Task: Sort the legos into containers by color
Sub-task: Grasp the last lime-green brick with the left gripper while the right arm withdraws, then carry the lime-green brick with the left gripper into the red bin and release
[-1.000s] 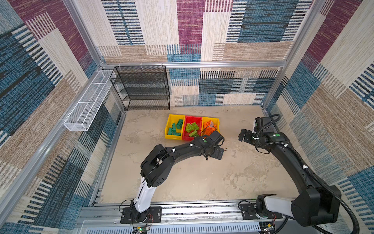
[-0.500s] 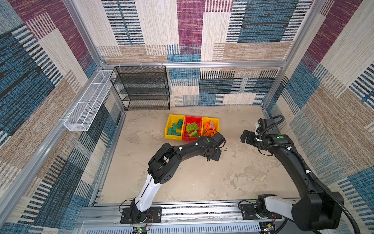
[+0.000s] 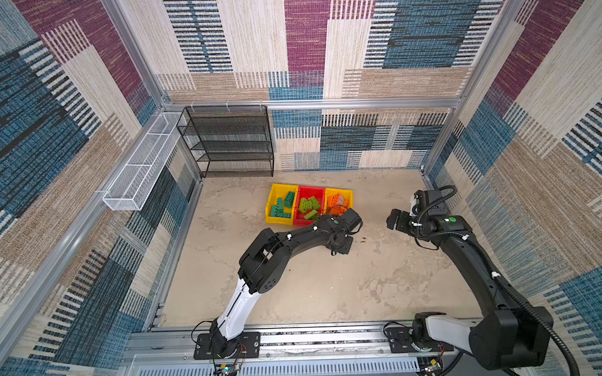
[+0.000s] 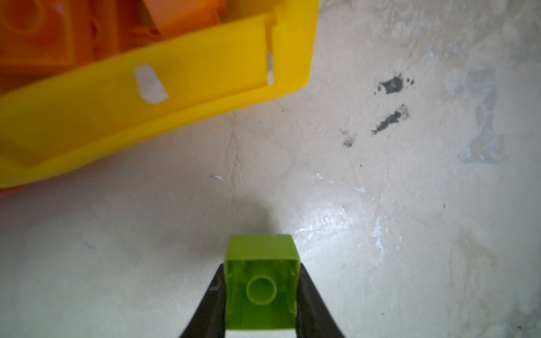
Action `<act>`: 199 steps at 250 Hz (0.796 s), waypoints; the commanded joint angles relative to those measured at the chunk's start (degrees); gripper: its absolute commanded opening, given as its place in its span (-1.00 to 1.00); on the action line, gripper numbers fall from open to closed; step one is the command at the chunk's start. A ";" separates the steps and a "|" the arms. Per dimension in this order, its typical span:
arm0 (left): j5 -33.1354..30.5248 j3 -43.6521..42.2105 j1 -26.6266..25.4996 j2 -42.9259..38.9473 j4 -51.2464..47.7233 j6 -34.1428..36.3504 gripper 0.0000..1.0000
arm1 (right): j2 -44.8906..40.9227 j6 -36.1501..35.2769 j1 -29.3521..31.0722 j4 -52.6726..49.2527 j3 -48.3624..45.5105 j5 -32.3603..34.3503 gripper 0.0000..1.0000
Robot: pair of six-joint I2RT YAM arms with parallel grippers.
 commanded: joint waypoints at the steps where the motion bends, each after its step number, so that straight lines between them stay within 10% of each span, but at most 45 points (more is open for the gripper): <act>1: -2.01 1.86 1.27 -1.96 -2.53 2.62 -0.58 | 0.12 0.94 -0.04 0.41 0.70 -0.26 0.99; 199: -1.02 16.44 21.21 -0.53 -3.22 11.30 -0.54 | 3.32 3.64 -0.04 1.64 4.20 -0.62 0.99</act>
